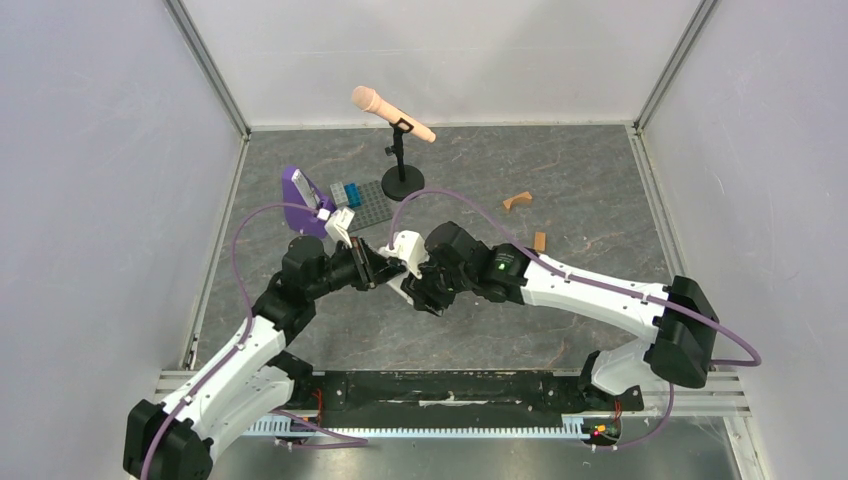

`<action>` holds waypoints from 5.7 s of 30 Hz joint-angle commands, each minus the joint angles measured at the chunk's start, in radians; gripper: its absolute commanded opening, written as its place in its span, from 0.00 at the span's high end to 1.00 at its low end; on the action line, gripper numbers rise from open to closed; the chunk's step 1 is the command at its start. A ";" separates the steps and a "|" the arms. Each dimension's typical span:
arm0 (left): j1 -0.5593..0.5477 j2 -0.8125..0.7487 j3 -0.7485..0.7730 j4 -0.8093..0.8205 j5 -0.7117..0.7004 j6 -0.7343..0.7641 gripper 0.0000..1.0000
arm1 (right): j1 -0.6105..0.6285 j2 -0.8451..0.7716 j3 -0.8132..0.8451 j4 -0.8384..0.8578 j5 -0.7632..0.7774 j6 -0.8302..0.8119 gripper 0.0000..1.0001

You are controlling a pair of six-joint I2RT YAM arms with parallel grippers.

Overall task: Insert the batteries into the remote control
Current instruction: Load the battery cover into the remote control.

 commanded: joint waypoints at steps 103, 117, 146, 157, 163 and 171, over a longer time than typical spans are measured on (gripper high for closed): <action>0.078 0.123 0.093 -0.043 0.106 -0.137 0.98 | -0.024 0.150 0.316 -0.146 0.116 0.204 0.21; 0.123 0.120 0.099 -0.030 0.105 -0.230 0.98 | -0.112 -0.086 0.147 0.012 0.103 0.485 0.02; 0.132 0.008 0.147 0.168 0.112 -0.672 0.98 | -0.170 -0.362 -0.472 0.851 0.079 1.367 0.31; 0.133 0.013 0.118 0.237 0.118 -0.712 0.98 | -0.174 -0.355 -0.524 0.957 0.074 1.401 0.50; 0.132 0.011 0.115 0.245 0.118 -0.714 0.98 | -0.174 -0.335 -0.524 0.969 0.056 1.419 0.62; 0.132 0.010 0.115 0.256 0.117 -0.728 0.98 | -0.174 -0.338 -0.545 0.989 0.047 1.428 0.71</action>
